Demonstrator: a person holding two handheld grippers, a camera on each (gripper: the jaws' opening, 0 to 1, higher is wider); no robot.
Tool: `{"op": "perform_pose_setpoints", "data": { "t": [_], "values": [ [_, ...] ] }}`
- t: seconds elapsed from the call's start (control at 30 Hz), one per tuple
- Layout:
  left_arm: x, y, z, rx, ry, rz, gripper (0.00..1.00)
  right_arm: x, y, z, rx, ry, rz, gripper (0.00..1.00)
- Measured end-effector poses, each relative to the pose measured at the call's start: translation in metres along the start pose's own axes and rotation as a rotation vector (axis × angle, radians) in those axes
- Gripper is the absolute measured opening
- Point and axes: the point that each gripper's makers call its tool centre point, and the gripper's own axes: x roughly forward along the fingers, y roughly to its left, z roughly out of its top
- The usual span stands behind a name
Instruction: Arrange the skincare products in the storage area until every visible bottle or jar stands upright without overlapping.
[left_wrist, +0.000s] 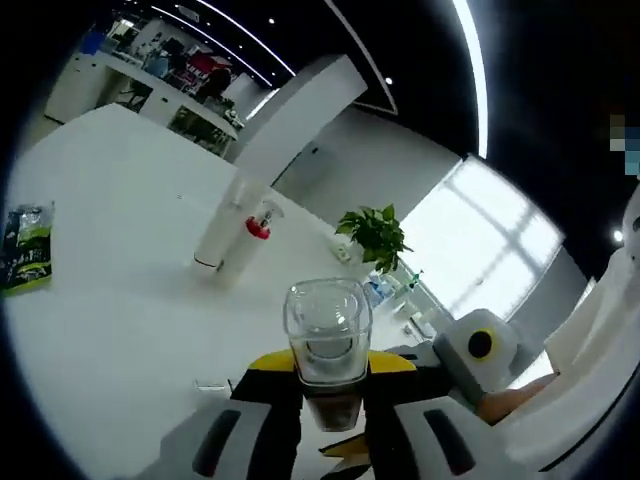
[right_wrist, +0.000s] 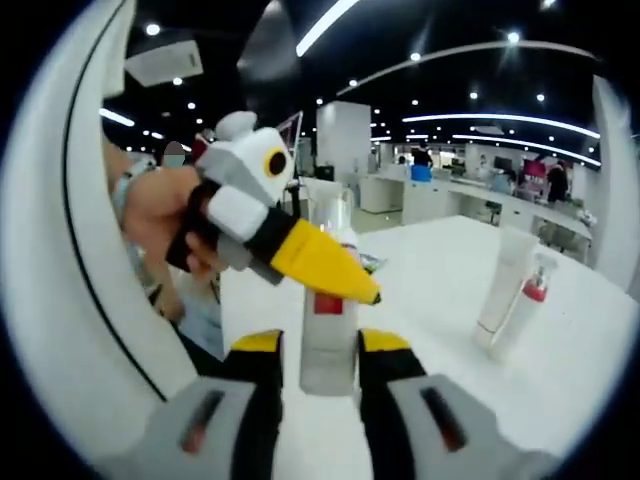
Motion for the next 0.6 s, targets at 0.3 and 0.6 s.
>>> {"op": "perform_pose_setpoints", "data": {
  "t": [0.3,0.6],
  "values": [
    [-0.025,0.022,0.028,0.208,0.019,0.000,0.22,0.002,0.007,0.029,0.075,-0.028,0.147,0.34],
    [-0.055,0.037,0.039,0.446,0.135,0.014,0.22,0.028,0.002,0.080,0.113,0.002,0.155,0.34]
  ]
}}
